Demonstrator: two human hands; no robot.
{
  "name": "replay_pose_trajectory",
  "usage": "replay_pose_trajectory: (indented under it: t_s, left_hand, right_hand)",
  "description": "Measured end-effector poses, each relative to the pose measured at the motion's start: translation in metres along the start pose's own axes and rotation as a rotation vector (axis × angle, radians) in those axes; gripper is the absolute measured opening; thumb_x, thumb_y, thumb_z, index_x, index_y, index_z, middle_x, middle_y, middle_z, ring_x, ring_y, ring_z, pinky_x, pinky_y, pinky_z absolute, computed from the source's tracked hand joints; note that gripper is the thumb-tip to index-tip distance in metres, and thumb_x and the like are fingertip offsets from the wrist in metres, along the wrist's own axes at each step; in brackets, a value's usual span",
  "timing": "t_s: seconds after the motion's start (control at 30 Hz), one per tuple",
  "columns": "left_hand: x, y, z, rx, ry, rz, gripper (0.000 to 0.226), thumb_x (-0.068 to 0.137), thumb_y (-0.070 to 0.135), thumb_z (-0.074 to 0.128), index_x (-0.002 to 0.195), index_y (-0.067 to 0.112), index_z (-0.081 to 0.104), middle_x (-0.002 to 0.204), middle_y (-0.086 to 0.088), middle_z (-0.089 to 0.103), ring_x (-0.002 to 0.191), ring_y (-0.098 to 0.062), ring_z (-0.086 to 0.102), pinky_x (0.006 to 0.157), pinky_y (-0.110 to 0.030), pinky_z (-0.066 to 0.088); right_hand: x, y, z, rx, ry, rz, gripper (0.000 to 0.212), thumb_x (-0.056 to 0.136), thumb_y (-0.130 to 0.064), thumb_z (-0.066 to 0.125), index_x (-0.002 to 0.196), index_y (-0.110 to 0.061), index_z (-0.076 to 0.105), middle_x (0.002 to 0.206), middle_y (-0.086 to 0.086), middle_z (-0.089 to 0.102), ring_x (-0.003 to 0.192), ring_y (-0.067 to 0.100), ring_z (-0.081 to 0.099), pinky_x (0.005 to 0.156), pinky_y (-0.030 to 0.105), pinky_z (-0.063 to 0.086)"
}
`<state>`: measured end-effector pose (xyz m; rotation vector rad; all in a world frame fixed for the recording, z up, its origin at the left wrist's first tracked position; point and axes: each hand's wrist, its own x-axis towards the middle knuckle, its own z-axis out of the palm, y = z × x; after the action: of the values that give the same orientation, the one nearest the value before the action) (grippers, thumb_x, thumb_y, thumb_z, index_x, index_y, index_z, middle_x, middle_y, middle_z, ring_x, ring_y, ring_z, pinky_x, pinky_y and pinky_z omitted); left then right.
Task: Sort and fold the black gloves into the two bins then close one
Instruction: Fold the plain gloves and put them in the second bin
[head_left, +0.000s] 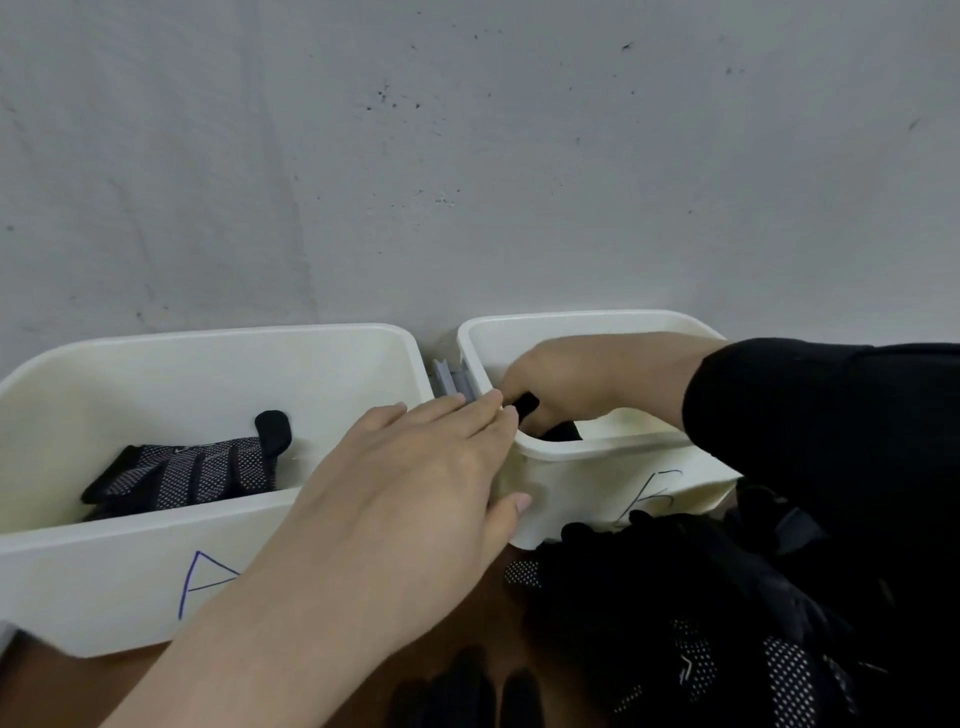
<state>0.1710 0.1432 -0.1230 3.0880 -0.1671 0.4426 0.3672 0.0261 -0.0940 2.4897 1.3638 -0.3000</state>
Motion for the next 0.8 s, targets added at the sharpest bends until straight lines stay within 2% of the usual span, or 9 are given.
replay_pose_trajectory:
  t_s: [0.1, 0.2, 0.3, 0.37, 0.43, 0.5, 0.6, 0.7, 0.8]
  left_hand:
    - [0.001, 0.001, -0.002, 0.015, -0.015, 0.007, 0.061, 0.084, 0.053, 0.039, 0.123, 0.019, 0.072, 0.127, 0.004, 0.07, 0.113, -0.017, 0.07, 0.084, -0.041, 0.058]
    - [0.0, 0.001, -0.003, -0.008, -0.017, -0.008, 0.065, 0.086, 0.055, 0.033, 0.131, 0.021, 0.067, 0.136, 0.006, 0.065, 0.121, -0.016, 0.065, 0.093, -0.041, 0.054]
    - [0.0, 0.006, -0.01, -0.026, -0.017, -0.014, 0.068, 0.09, 0.058, 0.028, 0.146, 0.028, 0.052, 0.152, 0.012, 0.049, 0.137, -0.012, 0.051, 0.107, -0.04, 0.043]
    - [0.003, 0.008, -0.013, -0.022, -0.048, -0.023, 0.066, 0.098, 0.058, 0.022, 0.159, 0.033, 0.025, 0.165, 0.018, 0.021, 0.151, -0.007, 0.023, 0.119, -0.034, 0.024]
    - [0.002, 0.01, -0.014, -0.001, -0.06, -0.028, 0.063, 0.103, 0.058, 0.023, 0.161, 0.034, 0.013, 0.167, 0.019, 0.009, 0.154, -0.006, 0.012, 0.121, -0.032, 0.016]
    - [0.001, 0.009, -0.012, 0.025, -0.041, -0.03, 0.065, 0.1, 0.058, 0.018, 0.16, 0.034, 0.015, 0.167, 0.017, 0.011, 0.153, -0.007, 0.016, 0.121, -0.033, 0.018]
    - [-0.001, 0.01, -0.011, 0.026, -0.028, -0.039, 0.063, 0.103, 0.058, 0.028, 0.16, 0.033, 0.019, 0.167, 0.017, 0.015, 0.152, -0.006, 0.018, 0.121, -0.033, 0.018]
    - [-0.001, 0.014, -0.012, 0.028, -0.011, -0.037, 0.064, 0.102, 0.059, 0.03, 0.159, 0.031, 0.021, 0.167, 0.015, 0.018, 0.153, -0.008, 0.015, 0.123, -0.035, 0.012]
    - [-0.002, 0.024, -0.013, -0.028, 0.076, -0.03, 0.063, 0.1, 0.059, 0.024, 0.152, 0.027, 0.04, 0.163, 0.007, 0.032, 0.153, -0.013, 0.023, 0.123, -0.039, 0.016]
  right_hand:
    - [0.0, -0.003, 0.009, -0.06, -0.042, 0.02, 0.045, 0.101, -0.015, 0.051, 0.063, -0.032, 0.033, 0.065, -0.009, 0.043, 0.056, 0.005, 0.037, 0.051, 0.017, 0.026]
    - [0.0, -0.01, 0.011, -0.126, -0.05, 0.043, 0.045, 0.103, -0.01, 0.043, 0.063, -0.026, 0.029, 0.064, -0.009, 0.036, 0.053, 0.006, 0.029, 0.048, 0.02, 0.023]
    - [-0.002, -0.01, 0.007, -0.08, -0.073, 0.055, 0.046, 0.103, -0.012, 0.045, 0.063, -0.031, 0.029, 0.065, -0.011, 0.037, 0.055, 0.006, 0.031, 0.051, 0.02, 0.022]
    - [-0.007, -0.007, 0.002, -0.016, -0.052, 0.041, 0.039, 0.103, -0.019, 0.05, 0.068, -0.036, 0.044, 0.07, -0.011, 0.047, 0.063, 0.012, 0.043, 0.056, 0.022, 0.029]
    - [-0.014, -0.004, -0.003, 0.036, -0.005, 0.023, 0.017, 0.105, -0.031, 0.051, 0.105, -0.033, 0.068, 0.091, -0.008, 0.059, 0.086, 0.018, 0.054, 0.071, 0.027, 0.038]
    - [-0.023, 0.001, -0.009, 0.04, 0.051, 0.055, 0.034, 0.106, -0.037, 0.049, 0.137, -0.028, 0.06, 0.121, -0.002, 0.062, 0.113, 0.021, 0.056, 0.087, 0.029, 0.038]
    - [-0.043, 0.006, -0.016, 0.056, 0.138, 0.083, 0.041, 0.106, -0.041, 0.047, 0.145, -0.029, 0.051, 0.142, -0.002, 0.056, 0.129, 0.019, 0.05, 0.09, 0.023, 0.031]
    - [-0.071, 0.004, -0.027, 0.116, 0.276, 0.11, 0.037, 0.106, -0.042, 0.047, 0.137, -0.028, 0.059, 0.137, -0.005, 0.062, 0.123, 0.017, 0.055, 0.088, 0.024, 0.035]
    - [-0.108, 0.0, -0.036, 0.209, 0.499, 0.122, 0.03, 0.105, -0.04, 0.049, 0.11, -0.022, 0.072, 0.108, -0.006, 0.072, 0.095, 0.014, 0.063, 0.079, 0.024, 0.045]
